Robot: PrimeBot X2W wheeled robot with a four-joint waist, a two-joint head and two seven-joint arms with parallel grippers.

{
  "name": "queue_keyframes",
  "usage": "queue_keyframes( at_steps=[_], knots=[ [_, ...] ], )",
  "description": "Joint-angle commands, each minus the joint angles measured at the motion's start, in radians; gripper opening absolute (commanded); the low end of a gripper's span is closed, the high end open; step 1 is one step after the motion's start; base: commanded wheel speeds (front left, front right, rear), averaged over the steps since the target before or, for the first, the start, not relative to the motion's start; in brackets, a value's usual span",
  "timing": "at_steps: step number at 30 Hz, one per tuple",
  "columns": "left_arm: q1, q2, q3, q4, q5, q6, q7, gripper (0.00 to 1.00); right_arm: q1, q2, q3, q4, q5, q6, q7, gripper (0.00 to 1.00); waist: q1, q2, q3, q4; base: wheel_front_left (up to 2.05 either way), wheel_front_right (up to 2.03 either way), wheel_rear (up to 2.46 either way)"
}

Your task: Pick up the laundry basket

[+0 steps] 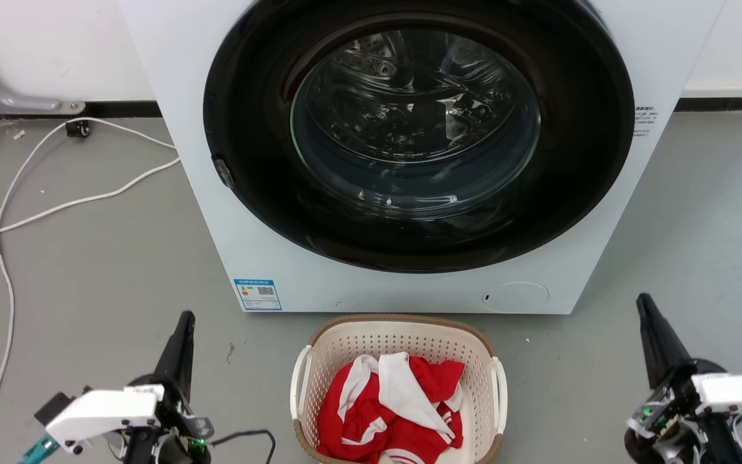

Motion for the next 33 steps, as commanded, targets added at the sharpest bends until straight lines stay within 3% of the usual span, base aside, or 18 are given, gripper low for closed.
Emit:
queue_keyframes(
  at_steps=[1, 15, 33],
  knots=[
    [0.000, 0.000, 0.000, 0.001, 0.000, 0.000, 0.000, 1.00, 0.000, 0.000, 0.000, 0.001, 0.000, 0.000, 0.000, 1.00, 0.0000, 0.0000, 0.000, 0.000, 0.00, 0.00, 0.00],
    [0.015, 0.003, -0.067, -0.019, 0.056, 0.000, -0.063, 1.00, 0.034, -0.003, 0.043, -0.027, -0.081, 0.000, -0.063, 1.00, 0.0000, 0.0000, -0.003, 0.000, 0.00, 0.00, 0.00],
    [0.021, 0.004, -0.125, -0.055, 0.489, 0.000, -0.140, 1.00, 0.072, -0.003, 0.055, -0.085, -0.604, 0.000, -0.135, 1.00, 0.0000, 0.0000, -0.010, -0.001, 0.00, 0.00, 0.00]
  ],
)
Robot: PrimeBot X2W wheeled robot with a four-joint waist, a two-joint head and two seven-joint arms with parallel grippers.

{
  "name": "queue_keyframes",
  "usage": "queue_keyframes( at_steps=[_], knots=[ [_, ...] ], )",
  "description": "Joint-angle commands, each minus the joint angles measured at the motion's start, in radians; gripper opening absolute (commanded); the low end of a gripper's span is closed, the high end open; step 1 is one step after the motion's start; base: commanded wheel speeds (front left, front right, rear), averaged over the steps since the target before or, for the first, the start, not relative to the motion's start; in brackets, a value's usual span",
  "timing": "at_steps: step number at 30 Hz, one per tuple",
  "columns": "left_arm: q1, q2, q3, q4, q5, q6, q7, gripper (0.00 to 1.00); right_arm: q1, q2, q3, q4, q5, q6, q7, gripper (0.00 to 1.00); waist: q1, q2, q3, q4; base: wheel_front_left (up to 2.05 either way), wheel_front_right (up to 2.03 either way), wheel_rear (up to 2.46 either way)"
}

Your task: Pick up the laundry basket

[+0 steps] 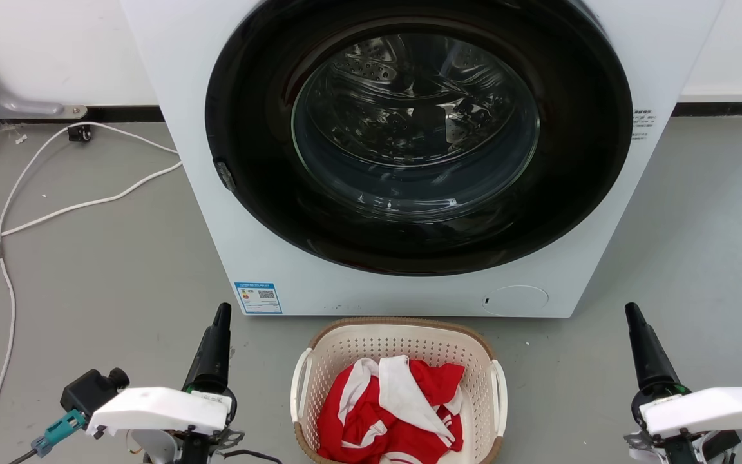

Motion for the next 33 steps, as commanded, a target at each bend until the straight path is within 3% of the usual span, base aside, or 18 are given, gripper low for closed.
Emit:
queue_keyframes(
  at_steps=[1, 17, 33],
  knots=[
    [-0.012, 0.004, -0.004, -0.019, 0.038, -0.001, -0.009, 1.00, -0.002, -0.002, 0.002, -0.023, -0.042, 0.002, -0.007, 1.00, 0.0000, 0.0000, 0.000, 0.000, 0.00, 0.00, 0.00],
    [-0.026, 0.009, -0.028, -0.020, 0.345, 0.002, -0.066, 1.00, 0.014, 0.001, 0.022, -0.069, -0.335, 0.002, -0.013, 1.00, 0.0000, 0.0000, 0.001, 0.001, 0.00, 0.00, 0.00],
    [-0.033, 0.027, -0.069, -0.011, 0.580, 0.019, -0.113, 1.00, 0.051, 0.001, 0.026, -0.143, -0.566, 0.002, 0.035, 1.00, 0.0000, 0.0000, -0.003, 0.004, 0.00, 0.00, 0.00]
  ],
)
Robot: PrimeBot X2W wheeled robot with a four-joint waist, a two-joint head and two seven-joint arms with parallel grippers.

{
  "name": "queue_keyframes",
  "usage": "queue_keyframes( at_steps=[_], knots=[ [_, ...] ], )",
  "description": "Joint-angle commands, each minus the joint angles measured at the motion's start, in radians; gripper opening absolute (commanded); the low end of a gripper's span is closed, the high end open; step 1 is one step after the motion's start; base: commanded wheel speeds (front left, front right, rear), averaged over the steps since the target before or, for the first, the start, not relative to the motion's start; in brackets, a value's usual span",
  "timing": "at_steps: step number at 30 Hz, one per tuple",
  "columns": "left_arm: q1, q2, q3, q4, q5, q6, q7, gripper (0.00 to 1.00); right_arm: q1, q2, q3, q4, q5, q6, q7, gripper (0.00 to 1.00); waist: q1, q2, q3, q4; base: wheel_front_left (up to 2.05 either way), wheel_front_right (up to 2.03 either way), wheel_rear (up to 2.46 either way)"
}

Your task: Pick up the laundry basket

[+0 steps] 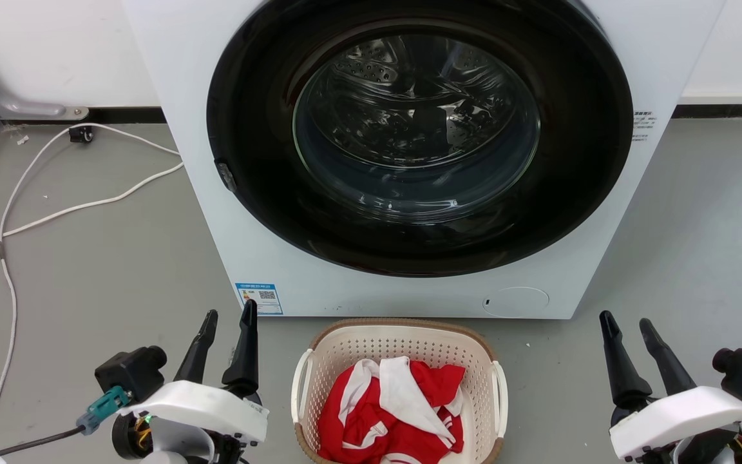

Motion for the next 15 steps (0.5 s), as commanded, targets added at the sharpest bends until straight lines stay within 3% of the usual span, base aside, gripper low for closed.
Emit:
queue_keyframes(
  at_steps=[1, 15],
  knots=[
    [-0.020, 0.009, -0.006, -0.007, 0.033, 0.005, -0.009, 1.00, 0.002, -0.001, -0.004, -0.020, -0.035, 0.002, 0.003, 1.00, 0.0000, -0.0001, 0.000, 0.000, 0.00, 0.00, 0.00],
    [-0.019, 0.032, -0.052, 0.006, 0.214, 0.029, -0.050, 1.00, 0.024, -0.001, -0.021, -0.035, -0.217, 0.002, 0.015, 1.00, 0.0000, -0.0001, -0.006, 0.006, 0.00, 0.00, 0.00]
  ],
)
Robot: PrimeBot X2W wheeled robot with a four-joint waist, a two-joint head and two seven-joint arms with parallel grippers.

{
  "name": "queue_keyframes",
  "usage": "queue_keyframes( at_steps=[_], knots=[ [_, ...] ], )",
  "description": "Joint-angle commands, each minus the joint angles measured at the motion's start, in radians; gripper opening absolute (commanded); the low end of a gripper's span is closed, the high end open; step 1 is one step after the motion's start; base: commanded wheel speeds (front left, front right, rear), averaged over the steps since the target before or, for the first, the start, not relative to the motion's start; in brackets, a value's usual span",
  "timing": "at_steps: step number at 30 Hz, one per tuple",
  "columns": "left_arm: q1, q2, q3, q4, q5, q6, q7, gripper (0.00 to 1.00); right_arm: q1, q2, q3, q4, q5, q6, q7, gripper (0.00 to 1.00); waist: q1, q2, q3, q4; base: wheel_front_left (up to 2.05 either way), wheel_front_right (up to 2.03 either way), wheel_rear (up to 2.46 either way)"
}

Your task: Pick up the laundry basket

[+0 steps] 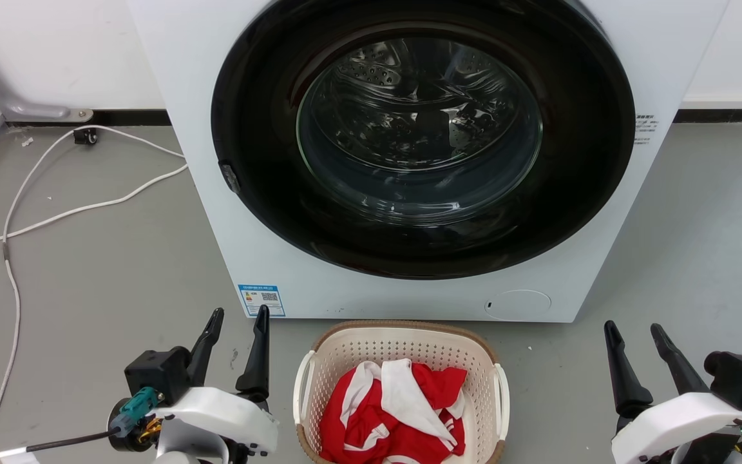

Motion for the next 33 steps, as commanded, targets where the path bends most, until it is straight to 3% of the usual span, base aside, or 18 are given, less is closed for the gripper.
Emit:
queue_keyframes(
  at_steps=[1, 33],
  knots=[
    [-0.018, 0.007, -0.004, -0.004, 0.019, 0.004, -0.008, 1.00, 0.003, -0.001, 0.000, -0.013, -0.017, 0.002, -0.001, 1.00, 0.0000, 0.0000, 0.000, 0.000, 0.00, 0.00, 0.00],
    [-0.014, -0.001, -0.030, 0.033, 0.228, 0.013, -0.074, 1.00, 0.028, -0.001, 0.006, -0.013, -0.212, 0.001, -0.053, 1.00, 0.0000, 0.0000, -0.012, 0.007, 0.00, 0.00, 0.00]
  ],
)
